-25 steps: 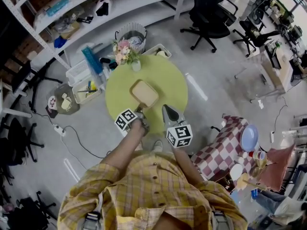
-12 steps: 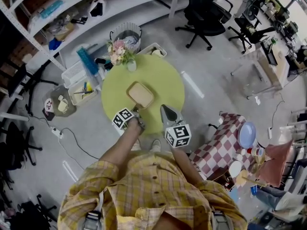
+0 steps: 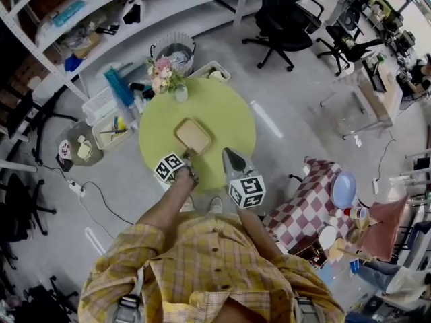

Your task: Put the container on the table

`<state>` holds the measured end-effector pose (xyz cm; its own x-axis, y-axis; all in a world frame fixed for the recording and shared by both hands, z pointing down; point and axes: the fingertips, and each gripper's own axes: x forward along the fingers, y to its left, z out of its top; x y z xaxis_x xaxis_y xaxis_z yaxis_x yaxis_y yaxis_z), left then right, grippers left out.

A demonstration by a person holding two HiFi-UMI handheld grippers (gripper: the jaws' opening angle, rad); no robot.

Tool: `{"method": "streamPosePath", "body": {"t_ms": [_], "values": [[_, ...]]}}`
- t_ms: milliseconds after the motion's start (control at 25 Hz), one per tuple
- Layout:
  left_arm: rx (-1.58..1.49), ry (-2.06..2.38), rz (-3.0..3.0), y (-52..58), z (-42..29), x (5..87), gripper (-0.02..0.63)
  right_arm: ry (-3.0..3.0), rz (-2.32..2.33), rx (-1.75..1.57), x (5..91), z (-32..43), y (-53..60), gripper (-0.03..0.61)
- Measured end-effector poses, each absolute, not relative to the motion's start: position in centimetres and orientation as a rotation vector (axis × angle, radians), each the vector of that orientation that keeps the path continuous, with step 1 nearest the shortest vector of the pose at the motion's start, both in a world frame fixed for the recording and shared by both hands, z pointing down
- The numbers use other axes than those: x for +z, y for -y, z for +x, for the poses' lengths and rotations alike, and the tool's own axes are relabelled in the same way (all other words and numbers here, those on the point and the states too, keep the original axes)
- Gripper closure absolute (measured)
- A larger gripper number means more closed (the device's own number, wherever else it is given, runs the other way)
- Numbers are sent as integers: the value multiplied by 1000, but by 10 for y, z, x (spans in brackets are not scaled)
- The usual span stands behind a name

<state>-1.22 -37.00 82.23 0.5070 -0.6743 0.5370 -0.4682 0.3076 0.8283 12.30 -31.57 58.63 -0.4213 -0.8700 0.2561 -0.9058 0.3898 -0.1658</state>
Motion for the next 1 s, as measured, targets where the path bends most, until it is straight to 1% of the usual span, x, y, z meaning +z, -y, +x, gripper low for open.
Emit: {"method": "streamPosePath", "body": {"t_ms": [480,1000], "values": [[-92,1091,1354,374,-5,843,595,2482,1642,438,591,130,313,580],[-71,1058,1338,379,-4,855,595,2452,1662,450,594,132,308,580]]}}
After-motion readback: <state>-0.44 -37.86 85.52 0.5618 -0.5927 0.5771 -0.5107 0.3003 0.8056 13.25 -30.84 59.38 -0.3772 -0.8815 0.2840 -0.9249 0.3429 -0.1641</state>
